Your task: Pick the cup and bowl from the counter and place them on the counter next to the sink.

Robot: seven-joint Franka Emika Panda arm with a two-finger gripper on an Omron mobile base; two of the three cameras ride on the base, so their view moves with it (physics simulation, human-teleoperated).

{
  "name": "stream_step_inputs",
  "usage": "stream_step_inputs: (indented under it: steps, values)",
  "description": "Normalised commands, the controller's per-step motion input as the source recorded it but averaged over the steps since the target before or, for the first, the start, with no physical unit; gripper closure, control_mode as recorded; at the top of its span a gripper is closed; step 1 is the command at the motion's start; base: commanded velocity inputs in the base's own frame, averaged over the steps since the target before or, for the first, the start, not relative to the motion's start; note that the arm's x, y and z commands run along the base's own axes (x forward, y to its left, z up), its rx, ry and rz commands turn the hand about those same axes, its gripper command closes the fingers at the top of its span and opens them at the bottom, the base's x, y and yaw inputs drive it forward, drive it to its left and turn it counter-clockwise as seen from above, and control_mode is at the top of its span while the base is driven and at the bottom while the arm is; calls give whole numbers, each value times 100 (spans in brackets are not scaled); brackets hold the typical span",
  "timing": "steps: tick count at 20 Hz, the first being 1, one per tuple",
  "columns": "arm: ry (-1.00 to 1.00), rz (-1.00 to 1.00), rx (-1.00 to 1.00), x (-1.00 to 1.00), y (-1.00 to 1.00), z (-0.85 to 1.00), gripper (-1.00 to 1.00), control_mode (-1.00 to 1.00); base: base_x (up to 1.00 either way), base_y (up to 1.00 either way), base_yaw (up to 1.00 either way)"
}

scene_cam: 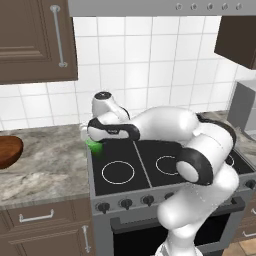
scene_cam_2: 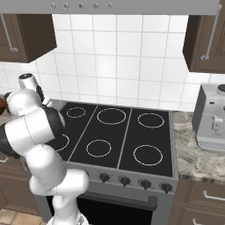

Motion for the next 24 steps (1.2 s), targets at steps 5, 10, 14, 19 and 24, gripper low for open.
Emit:
stream_step_inputs:
  steps: [5, 10, 14, 19, 24]
  values:
    - [-27, 0, 9, -53, -71, 82, 100, -100, 0, 0, 0]
    - [-12, 0, 8, -54, -48, 97, 100, -100, 0, 0, 0]
    - [2, 0, 4, -49, -50, 74, 100, -100, 0, 0, 0]
    - [19, 0, 0, -34, -49, 59, 100, -100, 0, 0, 0]
    - [26, 0, 0, -39, -47, 41, 100, -100, 0, 0, 0]
